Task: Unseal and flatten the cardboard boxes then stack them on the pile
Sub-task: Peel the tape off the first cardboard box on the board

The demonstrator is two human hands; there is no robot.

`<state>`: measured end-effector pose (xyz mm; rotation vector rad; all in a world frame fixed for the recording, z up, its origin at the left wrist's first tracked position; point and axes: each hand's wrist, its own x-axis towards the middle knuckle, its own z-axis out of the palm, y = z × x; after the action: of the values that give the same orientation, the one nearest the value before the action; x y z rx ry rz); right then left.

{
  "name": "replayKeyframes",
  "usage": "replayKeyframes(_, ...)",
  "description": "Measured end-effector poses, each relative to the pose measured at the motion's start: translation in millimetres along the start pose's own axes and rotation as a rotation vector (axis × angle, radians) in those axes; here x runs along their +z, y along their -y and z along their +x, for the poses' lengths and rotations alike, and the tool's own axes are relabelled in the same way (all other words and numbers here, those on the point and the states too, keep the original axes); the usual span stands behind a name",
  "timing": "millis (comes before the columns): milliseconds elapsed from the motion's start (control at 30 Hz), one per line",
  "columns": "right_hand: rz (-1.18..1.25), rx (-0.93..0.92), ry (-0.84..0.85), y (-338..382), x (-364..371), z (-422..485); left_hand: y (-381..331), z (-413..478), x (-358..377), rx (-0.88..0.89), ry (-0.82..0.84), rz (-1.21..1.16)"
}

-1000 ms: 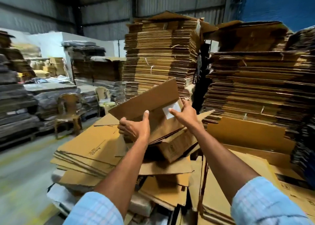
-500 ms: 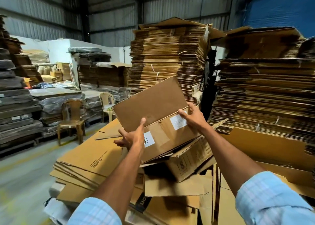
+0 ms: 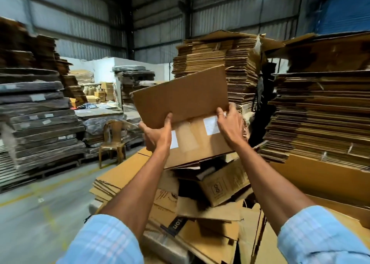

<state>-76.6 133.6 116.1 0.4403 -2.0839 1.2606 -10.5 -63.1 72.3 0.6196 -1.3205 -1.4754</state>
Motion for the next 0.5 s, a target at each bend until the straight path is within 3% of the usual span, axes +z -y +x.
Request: replayKeyframes(500,0.162,-0.190,0.183,96,-157,-131,-142,-187,-193,0.244,-0.390,0.300)
